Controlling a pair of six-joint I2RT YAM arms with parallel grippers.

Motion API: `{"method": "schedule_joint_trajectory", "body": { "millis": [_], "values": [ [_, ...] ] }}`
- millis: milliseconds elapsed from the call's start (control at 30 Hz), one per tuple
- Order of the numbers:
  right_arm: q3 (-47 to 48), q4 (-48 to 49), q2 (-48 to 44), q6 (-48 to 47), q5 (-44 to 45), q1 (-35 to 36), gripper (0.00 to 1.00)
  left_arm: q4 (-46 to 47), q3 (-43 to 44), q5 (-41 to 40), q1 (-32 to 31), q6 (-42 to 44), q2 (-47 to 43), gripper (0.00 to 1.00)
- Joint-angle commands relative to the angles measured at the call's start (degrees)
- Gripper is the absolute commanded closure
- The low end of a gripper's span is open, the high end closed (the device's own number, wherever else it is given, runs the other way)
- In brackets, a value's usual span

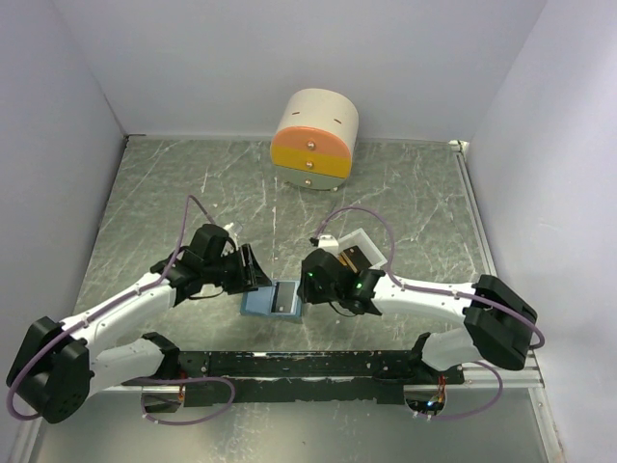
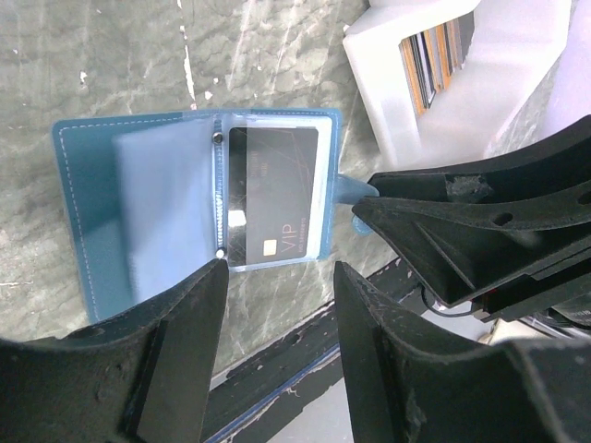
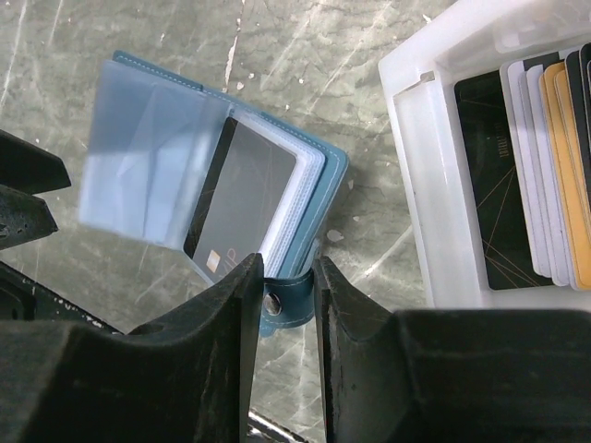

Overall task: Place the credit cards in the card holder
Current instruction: Turn over the card slot in the card holder.

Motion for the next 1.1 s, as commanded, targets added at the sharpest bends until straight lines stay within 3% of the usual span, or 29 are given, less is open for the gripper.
{"method": "schedule_joint_trajectory", "body": {
  "millis": [0,167,667,1067],
  "values": [
    [1.6,-1.1,-1.7,-0.8,1.7,0.2,0.71,2.4,1.4,2.6,0.2,-0.6,-0.3,0.39],
    [2.2,-2.5,-3.3,-1.2,2.6,0.2,0.71,6.3,-0.3,4.9,0.2,-1.2,1.9,0.40],
    [0.9,-0.7,-4.4,-1.7,1.9,0.2,0.68,-3.7,3.3,-4.5,0.2,2.1,0.7,0.35],
    [0.4,-0.6,-4.8,-1.8,2.0,0.2,0.68,-3.1,2.9,-4.8,0.2,2.4,2.4,0.36]
  ]
}}
